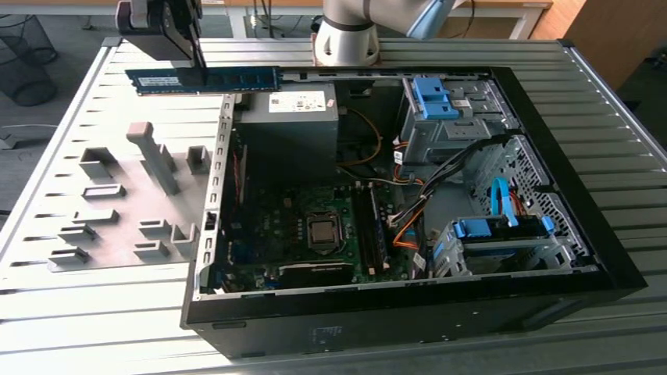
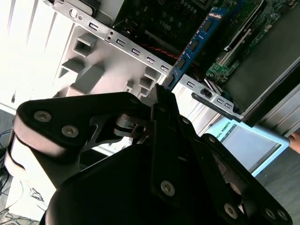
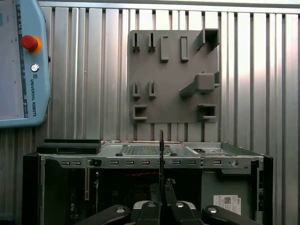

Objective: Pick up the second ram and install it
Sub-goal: 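Pick up the second ram and move it above second insertion slot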

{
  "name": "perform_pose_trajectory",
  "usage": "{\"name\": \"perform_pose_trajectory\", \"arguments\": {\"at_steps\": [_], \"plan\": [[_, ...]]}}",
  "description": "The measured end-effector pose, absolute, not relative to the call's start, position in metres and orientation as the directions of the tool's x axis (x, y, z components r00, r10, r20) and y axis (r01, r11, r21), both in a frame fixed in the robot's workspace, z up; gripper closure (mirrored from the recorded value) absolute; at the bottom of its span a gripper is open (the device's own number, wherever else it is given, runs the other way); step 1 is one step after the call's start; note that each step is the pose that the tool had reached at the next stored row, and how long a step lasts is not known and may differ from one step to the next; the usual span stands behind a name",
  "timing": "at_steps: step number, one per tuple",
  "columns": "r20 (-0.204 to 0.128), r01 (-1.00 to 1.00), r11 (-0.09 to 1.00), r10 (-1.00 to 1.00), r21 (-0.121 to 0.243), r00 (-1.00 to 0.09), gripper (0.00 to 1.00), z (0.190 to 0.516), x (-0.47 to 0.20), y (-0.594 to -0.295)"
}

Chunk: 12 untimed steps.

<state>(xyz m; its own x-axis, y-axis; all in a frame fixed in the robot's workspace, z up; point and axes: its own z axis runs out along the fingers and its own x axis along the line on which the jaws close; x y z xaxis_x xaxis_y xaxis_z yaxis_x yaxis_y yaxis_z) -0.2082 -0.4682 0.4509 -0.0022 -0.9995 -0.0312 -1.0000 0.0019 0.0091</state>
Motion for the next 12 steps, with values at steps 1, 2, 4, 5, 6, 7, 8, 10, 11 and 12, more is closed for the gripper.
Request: {"name": "perform_pose_trajectory", "arguments": {"at_steps": [1,2,4,5,6,7,8,10,11,12], "plan": [[-0.031,-1.000,0.002,-1.000,0.009,-0.002,0.86,0.451,-0.207,-0.468],[-0.031,-1.000,0.002,-1.000,0.009,-0.002,0.86,0.451,-0.207,-0.468],[-0.031,-1.000,0.002,-1.000,0.009,-0.002,0.86,0.451,-0.204,-0.468],[-0.031,-1.000,0.002,-1.000,0.009,-0.002,0.86,0.451,-0.203,-0.468],[-0.031,-1.000,0.002,-1.000,0.009,-0.002,0.86,0.451,-0.202,-0.468],[-0.031,-1.000,0.002,-1.000,0.009,-0.002,0.86,0.451,-0.200,-0.468],[-0.031,-1.000,0.002,-1.000,0.009,-0.002,0.86,0.451,-0.199,-0.468],[-0.031,-1.000,0.002,-1.000,0.009,-0.002,0.86,0.451,-0.196,-0.468],[-0.031,-1.000,0.002,-1.000,0.009,-0.002,0.86,0.451,-0.194,-0.468],[-0.031,-1.000,0.002,-1.000,0.009,-0.002,0.86,0.451,-0.193,-0.468]]}}
